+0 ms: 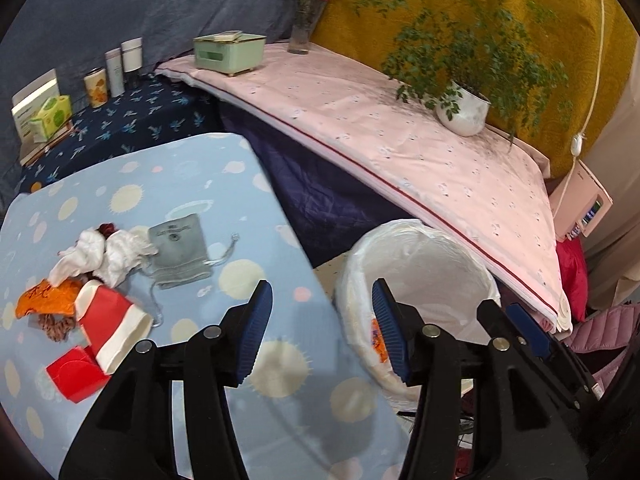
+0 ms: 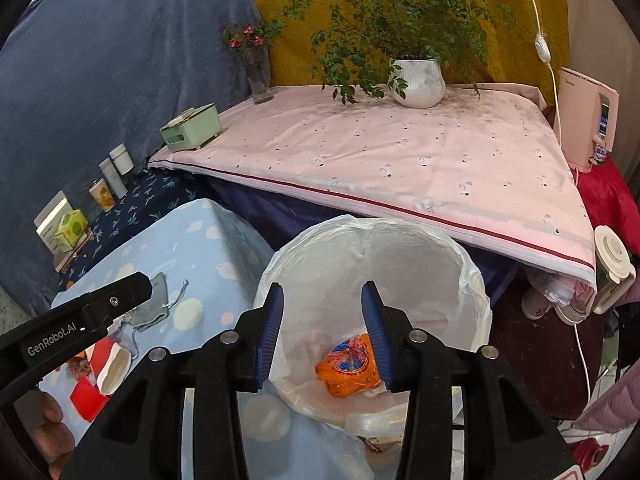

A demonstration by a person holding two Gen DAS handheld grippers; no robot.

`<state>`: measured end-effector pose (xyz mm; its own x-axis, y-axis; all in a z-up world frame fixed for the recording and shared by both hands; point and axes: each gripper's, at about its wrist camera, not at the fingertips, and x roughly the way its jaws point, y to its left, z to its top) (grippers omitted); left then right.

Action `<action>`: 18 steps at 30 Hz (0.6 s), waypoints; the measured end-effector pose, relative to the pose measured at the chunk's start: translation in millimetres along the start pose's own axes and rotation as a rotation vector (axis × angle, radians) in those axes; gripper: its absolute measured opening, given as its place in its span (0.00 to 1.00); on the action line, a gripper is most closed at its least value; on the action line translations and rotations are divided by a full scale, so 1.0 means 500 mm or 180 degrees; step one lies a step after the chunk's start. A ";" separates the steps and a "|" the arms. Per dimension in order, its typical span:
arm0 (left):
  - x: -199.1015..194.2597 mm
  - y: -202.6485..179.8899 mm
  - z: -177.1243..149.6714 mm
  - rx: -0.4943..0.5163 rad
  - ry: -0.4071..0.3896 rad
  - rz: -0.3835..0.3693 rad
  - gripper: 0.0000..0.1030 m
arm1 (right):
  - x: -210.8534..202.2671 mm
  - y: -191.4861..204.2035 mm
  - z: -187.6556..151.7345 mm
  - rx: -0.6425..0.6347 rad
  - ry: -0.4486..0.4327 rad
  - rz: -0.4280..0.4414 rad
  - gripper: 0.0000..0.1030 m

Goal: Collect trash
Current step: 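Return the left tool to the table above the red packet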

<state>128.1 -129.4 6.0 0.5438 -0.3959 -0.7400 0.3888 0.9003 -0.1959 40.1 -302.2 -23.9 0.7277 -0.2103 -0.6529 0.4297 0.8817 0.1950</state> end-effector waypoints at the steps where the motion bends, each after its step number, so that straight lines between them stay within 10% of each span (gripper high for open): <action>1: -0.004 0.014 -0.002 -0.0037 -0.0003 0.0021 0.49 | -0.001 0.012 -0.002 -0.0030 0.0006 0.0019 0.40; 18: -0.085 0.289 -0.080 -0.0575 -0.0081 0.0477 0.60 | -0.003 0.228 -0.076 -0.0509 0.0229 0.0496 0.44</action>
<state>131.2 25.0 -16.6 0.6048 -0.2577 -0.7535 0.1642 0.9662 -0.1987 67.5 -185.1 -28.4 0.7363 -0.0407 -0.6755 0.2207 0.9581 0.1827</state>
